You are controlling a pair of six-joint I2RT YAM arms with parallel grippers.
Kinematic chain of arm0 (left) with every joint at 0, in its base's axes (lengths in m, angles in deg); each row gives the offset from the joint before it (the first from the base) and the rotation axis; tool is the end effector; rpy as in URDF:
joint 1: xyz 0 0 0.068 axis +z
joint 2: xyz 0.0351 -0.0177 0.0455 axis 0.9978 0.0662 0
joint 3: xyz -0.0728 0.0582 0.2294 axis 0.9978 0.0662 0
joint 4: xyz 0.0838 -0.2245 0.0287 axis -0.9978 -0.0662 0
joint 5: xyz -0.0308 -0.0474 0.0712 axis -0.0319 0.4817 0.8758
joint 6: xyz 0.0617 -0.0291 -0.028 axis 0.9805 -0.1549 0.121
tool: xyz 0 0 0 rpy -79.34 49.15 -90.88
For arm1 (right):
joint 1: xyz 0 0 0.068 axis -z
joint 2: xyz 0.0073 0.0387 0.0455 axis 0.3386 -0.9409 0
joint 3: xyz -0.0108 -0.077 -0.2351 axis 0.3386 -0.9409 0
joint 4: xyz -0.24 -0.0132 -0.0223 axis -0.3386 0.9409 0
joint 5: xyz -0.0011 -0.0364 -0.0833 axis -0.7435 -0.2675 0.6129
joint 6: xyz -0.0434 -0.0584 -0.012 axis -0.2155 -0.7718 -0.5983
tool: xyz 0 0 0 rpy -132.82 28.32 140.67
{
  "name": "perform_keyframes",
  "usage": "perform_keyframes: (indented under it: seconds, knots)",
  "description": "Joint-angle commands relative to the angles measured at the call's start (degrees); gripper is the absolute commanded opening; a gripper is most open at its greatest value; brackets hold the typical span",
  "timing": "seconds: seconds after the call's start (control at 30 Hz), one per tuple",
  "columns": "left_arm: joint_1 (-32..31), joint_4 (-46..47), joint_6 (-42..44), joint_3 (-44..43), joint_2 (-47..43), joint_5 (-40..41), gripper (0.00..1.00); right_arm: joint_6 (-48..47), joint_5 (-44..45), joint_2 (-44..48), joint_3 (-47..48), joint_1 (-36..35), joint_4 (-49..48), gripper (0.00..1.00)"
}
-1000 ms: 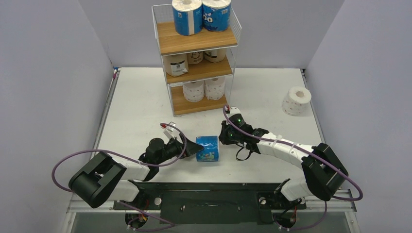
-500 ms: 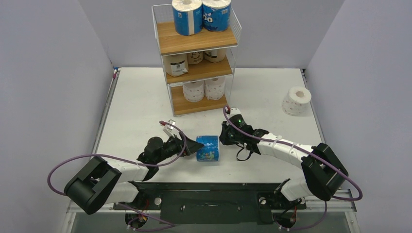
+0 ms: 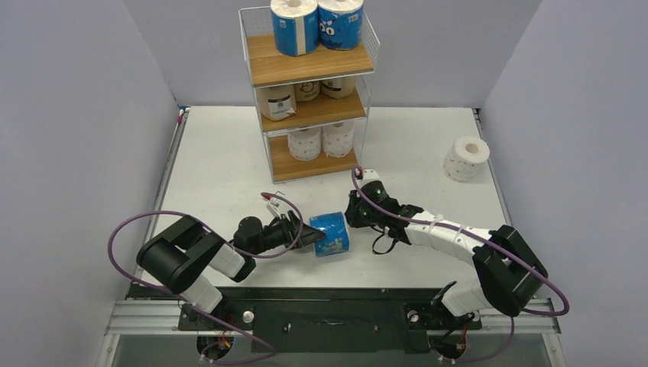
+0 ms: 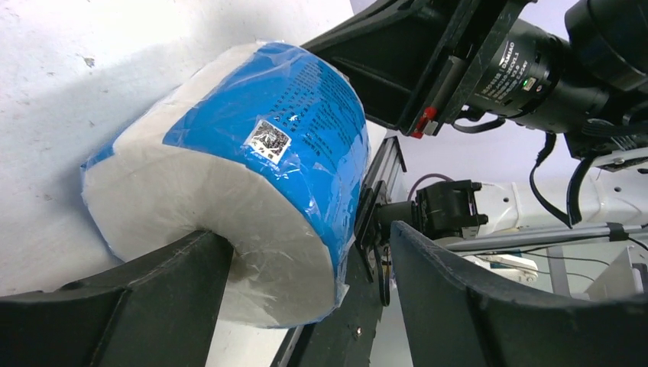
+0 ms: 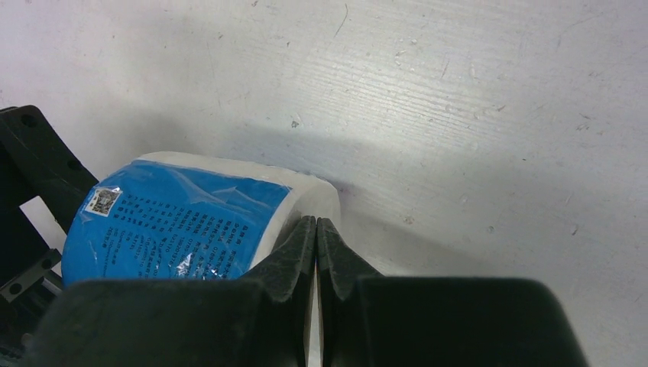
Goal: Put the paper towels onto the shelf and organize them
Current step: Adjust the paper towel at the center of the board.
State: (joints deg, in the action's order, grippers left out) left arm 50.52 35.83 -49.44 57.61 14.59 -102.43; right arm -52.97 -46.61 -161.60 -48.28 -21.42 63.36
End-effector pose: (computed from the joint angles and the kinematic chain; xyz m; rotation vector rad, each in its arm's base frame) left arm 0.1804 -0.1640 0.1247 -0.0399 1.9911 -1.5923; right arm 0.2162 0.1978 0.1638 -0.2235 2.4011 0.7618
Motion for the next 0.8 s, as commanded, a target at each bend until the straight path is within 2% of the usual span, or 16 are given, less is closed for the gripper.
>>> perform_keyframes:
  seconds: [0.0, 0.1, 0.33, 0.53, 0.67, 0.73, 0.77]
  knots:
    - [-0.3, 15.7, -3.4, -1.6, 3.3, -3.8, 0.68, 0.0, -2.4, 0.7, -0.4, -0.5, -4.7, 0.0]
    - [-0.3, 15.9, -3.2, -1.7, 3.3, -3.8, 0.59, -0.1, -2.4, 1.4, -0.6, -0.4, -4.6, 0.0]
    - [-0.3, 13.1, -2.0, -1.8, 1.5, -3.4, 0.45, -0.2, -2.2, 2.9, -1.3, -0.2, -4.3, 0.0]
    - [-0.4, 8.0, -0.5, -1.9, -2.4, -2.5, 0.29, -1.0, -1.0, 6.2, -1.6, -0.1, -2.7, 0.0]
    - [-0.4, -4.4, 3.5, -3.7, -10.1, -1.1, 0.26, -1.8, 1.1, 9.4, -1.6, 0.1, 0.3, 0.0]
    - [-0.5, -17.6, 6.8, -5.5, -15.4, 0.1, 0.26, -2.2, 2.8, 11.3, -1.5, 0.2, 2.5, 0.0]
    - [-0.9, -21.2, 9.3, -7.1, -19.3, 0.7, 0.26, -2.5, 3.9, 11.9, -1.4, 0.2, 3.0, 0.0]
